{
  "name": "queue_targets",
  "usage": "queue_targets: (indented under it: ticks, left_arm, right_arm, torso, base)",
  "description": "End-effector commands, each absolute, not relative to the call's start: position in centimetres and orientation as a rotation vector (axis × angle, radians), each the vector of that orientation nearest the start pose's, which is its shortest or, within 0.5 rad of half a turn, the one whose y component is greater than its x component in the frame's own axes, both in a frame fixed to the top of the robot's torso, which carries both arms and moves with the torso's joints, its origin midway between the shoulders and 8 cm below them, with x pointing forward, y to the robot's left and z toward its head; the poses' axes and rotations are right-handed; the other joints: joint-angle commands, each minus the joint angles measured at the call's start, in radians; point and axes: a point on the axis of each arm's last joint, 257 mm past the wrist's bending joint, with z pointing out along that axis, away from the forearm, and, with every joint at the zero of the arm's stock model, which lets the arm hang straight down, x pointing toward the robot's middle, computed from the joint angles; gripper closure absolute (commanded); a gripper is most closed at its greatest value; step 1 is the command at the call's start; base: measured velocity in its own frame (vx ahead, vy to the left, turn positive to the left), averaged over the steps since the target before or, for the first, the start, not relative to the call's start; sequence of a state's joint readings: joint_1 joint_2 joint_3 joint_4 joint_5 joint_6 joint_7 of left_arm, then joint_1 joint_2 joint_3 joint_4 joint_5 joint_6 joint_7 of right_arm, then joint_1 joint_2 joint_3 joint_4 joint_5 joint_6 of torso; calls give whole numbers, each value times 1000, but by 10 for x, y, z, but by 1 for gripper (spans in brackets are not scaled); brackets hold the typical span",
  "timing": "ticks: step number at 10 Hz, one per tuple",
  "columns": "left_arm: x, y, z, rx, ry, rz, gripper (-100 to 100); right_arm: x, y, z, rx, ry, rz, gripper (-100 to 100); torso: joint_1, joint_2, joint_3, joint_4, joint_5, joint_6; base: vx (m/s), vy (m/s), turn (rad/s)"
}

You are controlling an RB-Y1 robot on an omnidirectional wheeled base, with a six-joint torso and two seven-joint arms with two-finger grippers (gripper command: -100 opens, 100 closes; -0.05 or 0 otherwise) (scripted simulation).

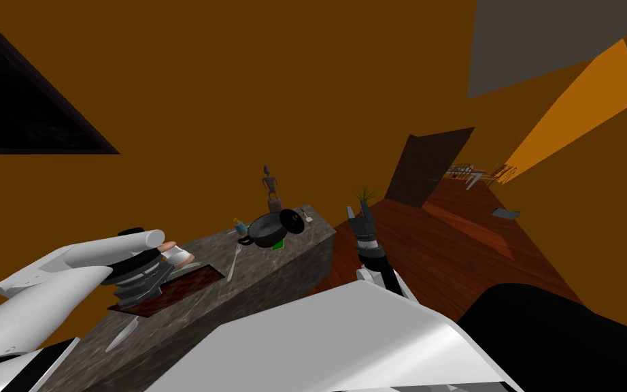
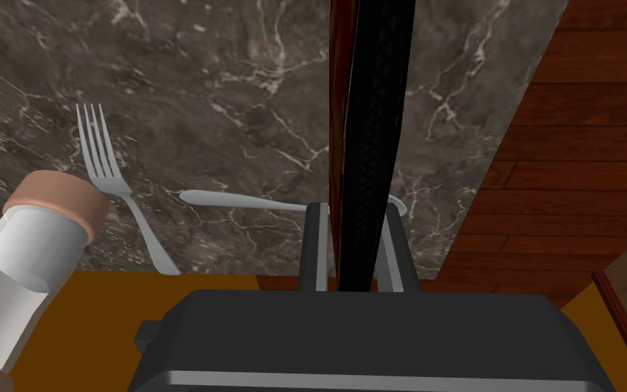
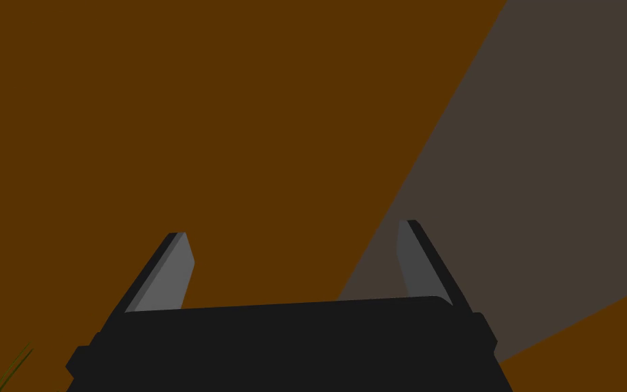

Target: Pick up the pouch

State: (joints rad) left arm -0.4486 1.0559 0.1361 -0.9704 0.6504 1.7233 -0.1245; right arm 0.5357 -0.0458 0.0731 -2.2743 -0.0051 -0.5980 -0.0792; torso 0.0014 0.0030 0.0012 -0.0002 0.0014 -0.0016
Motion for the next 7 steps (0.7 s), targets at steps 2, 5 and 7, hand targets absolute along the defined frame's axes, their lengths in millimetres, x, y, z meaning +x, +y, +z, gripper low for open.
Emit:
queue_targets:
  ticks: [2, 5, 7]
  left_arm:
    - [324, 632, -244, -2454, 1724, 252, 100]
    - [324, 632, -224, -2455, 1725, 253, 100]
    - [323, 630, -228, -2454, 1724, 253, 0]
  right_arm:
    - [329, -253, 27, 622, 587, 1458, 0]
    - [329, -253, 27, 622, 587, 1458, 0]
    - [329, -253, 27, 622, 587, 1458, 0]
  torso:
    - [0, 0, 0, 0, 0, 0]
    - [-1, -1, 0, 0, -1, 0]
    - [-1, -1, 0, 0, -1, 0]
  base:
    - [0, 0, 0]
    - [8, -9, 9]
    - [3, -3, 3]
